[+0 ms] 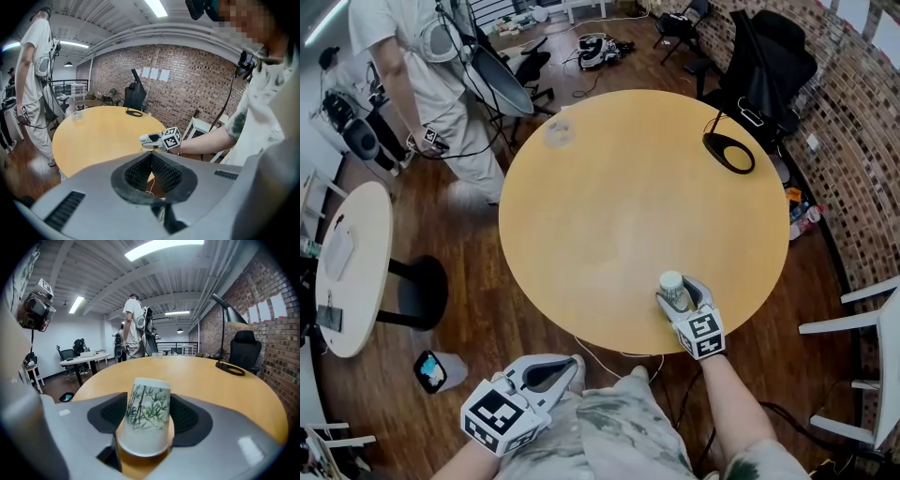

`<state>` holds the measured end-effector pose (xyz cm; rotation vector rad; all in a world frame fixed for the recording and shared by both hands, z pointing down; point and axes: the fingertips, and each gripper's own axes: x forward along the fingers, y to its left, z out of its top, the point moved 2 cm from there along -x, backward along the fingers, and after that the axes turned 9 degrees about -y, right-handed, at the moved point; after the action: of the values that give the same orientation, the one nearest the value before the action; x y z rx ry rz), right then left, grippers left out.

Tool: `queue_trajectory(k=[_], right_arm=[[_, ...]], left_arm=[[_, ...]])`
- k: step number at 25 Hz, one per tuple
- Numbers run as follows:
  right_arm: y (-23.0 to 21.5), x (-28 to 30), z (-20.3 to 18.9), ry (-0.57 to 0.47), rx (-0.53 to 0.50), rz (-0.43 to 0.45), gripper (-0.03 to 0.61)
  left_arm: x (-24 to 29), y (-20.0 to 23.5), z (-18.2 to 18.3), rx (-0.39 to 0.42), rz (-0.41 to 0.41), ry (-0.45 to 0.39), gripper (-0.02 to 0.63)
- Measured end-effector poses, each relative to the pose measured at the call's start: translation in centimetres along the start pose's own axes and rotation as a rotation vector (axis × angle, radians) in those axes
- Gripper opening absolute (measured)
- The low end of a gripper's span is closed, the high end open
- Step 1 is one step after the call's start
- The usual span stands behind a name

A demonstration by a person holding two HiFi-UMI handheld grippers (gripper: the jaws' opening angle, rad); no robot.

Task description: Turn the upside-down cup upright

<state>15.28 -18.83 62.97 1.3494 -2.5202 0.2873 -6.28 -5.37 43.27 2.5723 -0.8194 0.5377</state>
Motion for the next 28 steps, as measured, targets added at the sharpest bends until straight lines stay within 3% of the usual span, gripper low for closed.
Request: queue_trajectory(k=[7, 18, 23, 28], right_arm=[[-0.3, -2.0, -1.0, 0.005, 0.000, -0.021, 0.290], [-0.8, -4.2, -1.8, -0.096, -0.016, -0.033, 0.291], [-0.6, -5.3, -3.1, -0.088, -0.020, -0.056, 0.279], [-0.8, -5.3, -3.8, -0.047, -0.047, -0.023, 0.286]], left_arm=[[1.4, -1.9, 0.3, 0.022, -0.029, 0.002, 0.008], [1.9, -3.7, -0.4, 0.044, -0.013, 0.054, 0.008], [2.6, -4.6, 0.1, 0.055, -0.017, 0.092, 0.008], [4.0, -5.9, 0.5, 0.069, -0.029, 0.098, 0.008]])
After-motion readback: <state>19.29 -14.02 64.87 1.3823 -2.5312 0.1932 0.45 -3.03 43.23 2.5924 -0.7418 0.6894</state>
